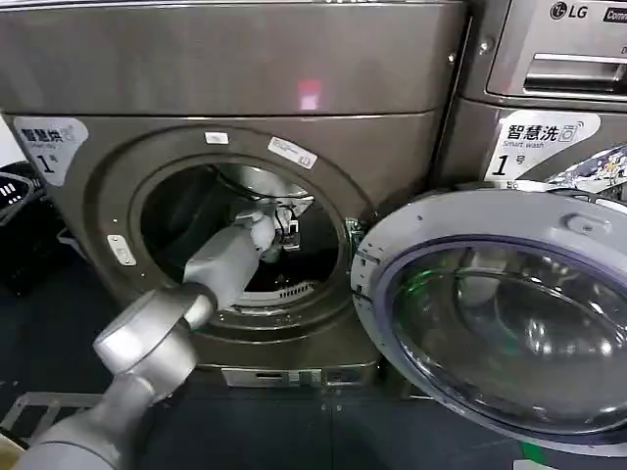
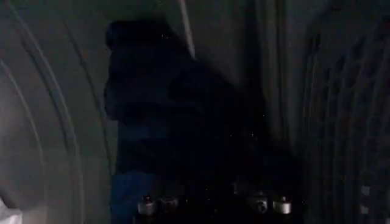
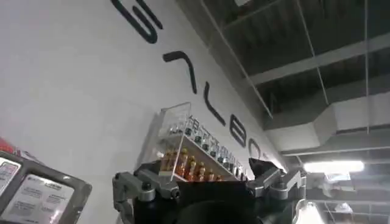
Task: Grasp the clothes from the dryer.
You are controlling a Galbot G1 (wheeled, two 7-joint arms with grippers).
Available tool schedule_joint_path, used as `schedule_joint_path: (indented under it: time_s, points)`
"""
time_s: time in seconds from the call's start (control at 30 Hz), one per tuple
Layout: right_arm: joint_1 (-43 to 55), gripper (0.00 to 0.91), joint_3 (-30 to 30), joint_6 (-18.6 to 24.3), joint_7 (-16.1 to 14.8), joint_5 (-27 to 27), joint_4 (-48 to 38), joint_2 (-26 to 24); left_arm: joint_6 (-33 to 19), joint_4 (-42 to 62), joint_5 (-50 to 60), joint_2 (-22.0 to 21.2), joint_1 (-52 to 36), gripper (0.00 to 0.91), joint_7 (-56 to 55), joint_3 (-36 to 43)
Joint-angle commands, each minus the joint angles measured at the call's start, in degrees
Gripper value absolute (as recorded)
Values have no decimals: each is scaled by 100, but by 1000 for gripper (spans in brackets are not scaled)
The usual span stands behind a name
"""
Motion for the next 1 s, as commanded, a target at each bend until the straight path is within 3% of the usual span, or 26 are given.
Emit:
schedule_joint_path:
  time_s: [0.03, 0.3, 0.47, 0.63, 1.0]
  points:
    - [11, 907, -19, 3, 1, -6, 13, 6, -18, -176, -561, 84, 118, 0, -491, -822]
    - [72, 907, -140, 0, 5, -30, 82, 22, 195, -1061, -1641, 398, 750, 0, -1456, -2303]
    - [72, 907, -167, 1, 0, -33, 113, 31, 102, -1264, -1682, 416, 1006, 0, -2226, -3328]
    - [64, 907, -155, 9, -3, -33, 114, 41, -42, -2132, -1854, 455, 1728, 0, -3402, -4176]
    - [59, 907, -214, 19, -20, -22, 187, 66, -550, -4317, -2457, 339, 3076, 0, -5276, -4850]
